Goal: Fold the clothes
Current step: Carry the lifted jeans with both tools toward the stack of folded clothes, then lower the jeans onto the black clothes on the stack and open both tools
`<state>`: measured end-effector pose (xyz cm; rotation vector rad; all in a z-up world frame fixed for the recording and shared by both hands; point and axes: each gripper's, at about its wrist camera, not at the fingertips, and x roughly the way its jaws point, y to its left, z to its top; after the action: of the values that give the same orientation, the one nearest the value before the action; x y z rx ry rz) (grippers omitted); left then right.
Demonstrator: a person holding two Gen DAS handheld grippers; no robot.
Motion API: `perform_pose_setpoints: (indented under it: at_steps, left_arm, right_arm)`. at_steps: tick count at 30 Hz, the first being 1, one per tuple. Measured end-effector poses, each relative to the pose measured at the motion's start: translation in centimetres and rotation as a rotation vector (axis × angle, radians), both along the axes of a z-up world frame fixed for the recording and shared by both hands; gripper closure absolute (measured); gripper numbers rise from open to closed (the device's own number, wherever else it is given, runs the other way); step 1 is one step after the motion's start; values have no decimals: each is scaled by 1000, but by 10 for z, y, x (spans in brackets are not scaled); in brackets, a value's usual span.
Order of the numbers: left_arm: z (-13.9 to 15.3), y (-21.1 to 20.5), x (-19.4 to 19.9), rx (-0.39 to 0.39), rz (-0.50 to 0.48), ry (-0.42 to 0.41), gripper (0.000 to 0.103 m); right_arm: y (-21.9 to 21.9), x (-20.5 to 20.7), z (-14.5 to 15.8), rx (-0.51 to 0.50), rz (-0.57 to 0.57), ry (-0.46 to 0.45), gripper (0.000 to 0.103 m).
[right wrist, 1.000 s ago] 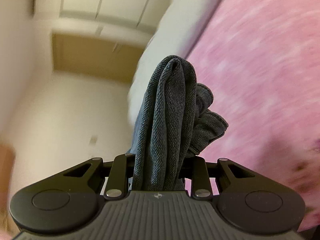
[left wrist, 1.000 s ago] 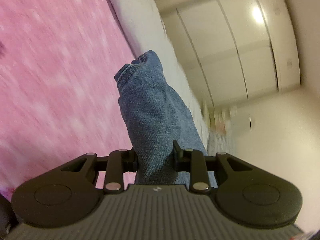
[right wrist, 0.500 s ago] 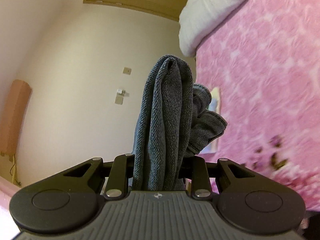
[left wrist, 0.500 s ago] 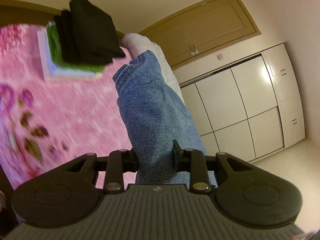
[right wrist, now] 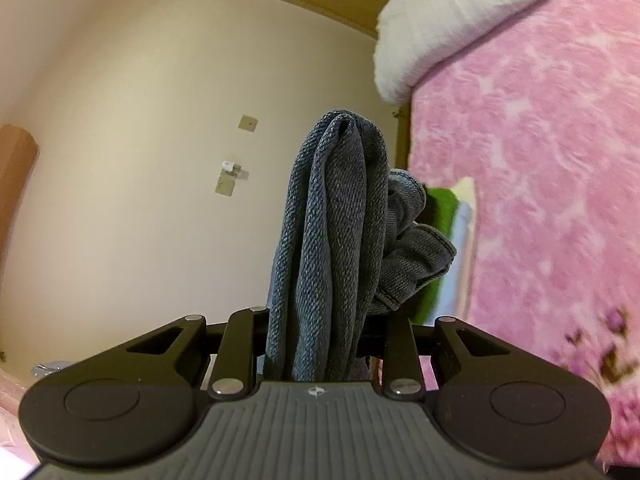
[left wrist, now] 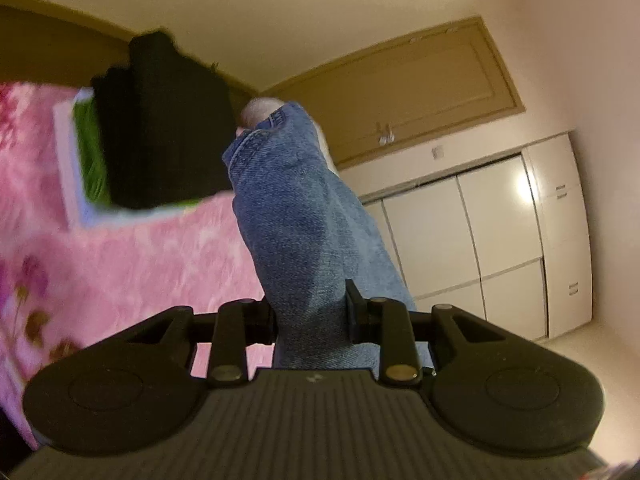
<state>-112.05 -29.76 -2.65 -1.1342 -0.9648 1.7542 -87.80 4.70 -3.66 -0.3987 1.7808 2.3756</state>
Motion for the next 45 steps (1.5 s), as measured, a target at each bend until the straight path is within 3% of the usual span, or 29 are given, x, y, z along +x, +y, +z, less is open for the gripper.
perform_pose_setpoints:
  at_steps: [9, 17, 25, 29, 31, 32, 35, 41, 45]
  left_arm:
    - [17, 35, -105, 36, 137, 111, 78]
    - [-15, 58, -180, 47, 160, 70, 78]
    - [-60, 69, -235, 16, 137, 38, 77]
    - [-96, 68, -246, -58, 146, 47, 76]
    - [-128, 70, -249, -129, 131, -24, 76]
    - [-145, 70, -250, -163, 120, -84, 76]
    - [-158, 67, -246, -141, 114, -89, 76]
    - [-154, 69, -250, -115, 88, -24, 75]
    - [-166, 71, -255, -161, 79, -53, 73]
  right_arm:
    - [58, -150, 15, 57, 141, 112, 75]
    - [79, -239, 2, 68, 202, 104, 75]
    - [84, -284, -29, 55, 179, 51, 75]
    - [93, -313, -67, 16, 196, 4, 74]
    - [95, -322, -94, -24, 207, -69, 72]
    - [96, -328, -112, -44, 201, -148, 70]
    - [94, -326, -142, -101, 158, -266, 64]
    - [79, -311, -103, 76, 175, -166, 72]
    - [83, -316, -118, 37, 175, -290, 62]
